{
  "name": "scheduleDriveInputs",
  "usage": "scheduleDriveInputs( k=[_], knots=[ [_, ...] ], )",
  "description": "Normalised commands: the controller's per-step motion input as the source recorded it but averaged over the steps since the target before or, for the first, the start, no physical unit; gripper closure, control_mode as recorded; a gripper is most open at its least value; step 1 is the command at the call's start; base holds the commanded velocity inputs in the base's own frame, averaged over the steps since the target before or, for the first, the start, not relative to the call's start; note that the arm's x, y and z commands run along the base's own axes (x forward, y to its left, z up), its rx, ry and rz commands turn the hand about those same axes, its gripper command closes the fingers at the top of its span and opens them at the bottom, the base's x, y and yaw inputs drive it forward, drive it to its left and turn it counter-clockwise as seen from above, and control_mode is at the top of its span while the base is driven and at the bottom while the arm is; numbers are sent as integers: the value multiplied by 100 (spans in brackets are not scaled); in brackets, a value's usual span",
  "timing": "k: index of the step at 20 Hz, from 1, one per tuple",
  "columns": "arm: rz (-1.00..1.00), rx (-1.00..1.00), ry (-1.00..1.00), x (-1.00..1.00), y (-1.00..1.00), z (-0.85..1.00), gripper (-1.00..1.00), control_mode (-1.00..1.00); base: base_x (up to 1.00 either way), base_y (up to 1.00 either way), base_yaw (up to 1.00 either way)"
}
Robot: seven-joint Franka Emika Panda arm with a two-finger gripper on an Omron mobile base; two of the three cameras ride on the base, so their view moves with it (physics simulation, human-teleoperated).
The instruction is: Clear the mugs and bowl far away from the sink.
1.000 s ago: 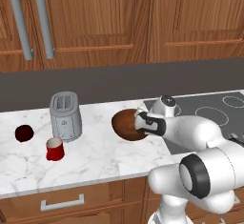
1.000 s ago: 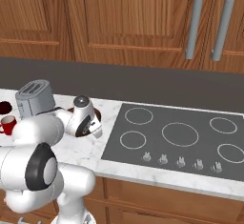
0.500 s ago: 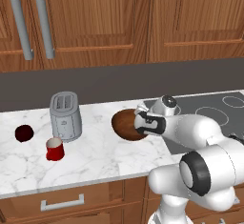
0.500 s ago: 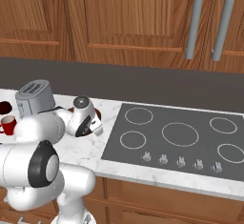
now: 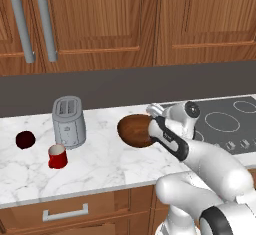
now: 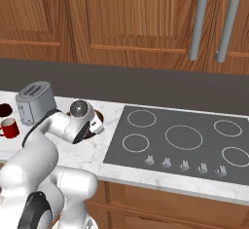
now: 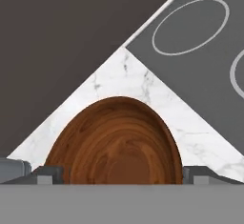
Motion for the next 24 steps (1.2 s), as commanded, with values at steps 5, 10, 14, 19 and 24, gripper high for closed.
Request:
scheduleDriveInputs(
  k=[5,10,14,19,24],
  knots=[
    [3,0,-16,-45,-13,57,-100,-100,0,0,0],
    [0,0,-4,-79,-19,41,-100,-100,0,0,0],
    [1,0,-8,-99,-13,24,-100,-100,0,0,0],
    [2,0,-11,-96,-5,46,-100,-100,0,0,0],
    [3,0,-9,-97,-4,49,-100,-100,0,0,0]
  ],
)
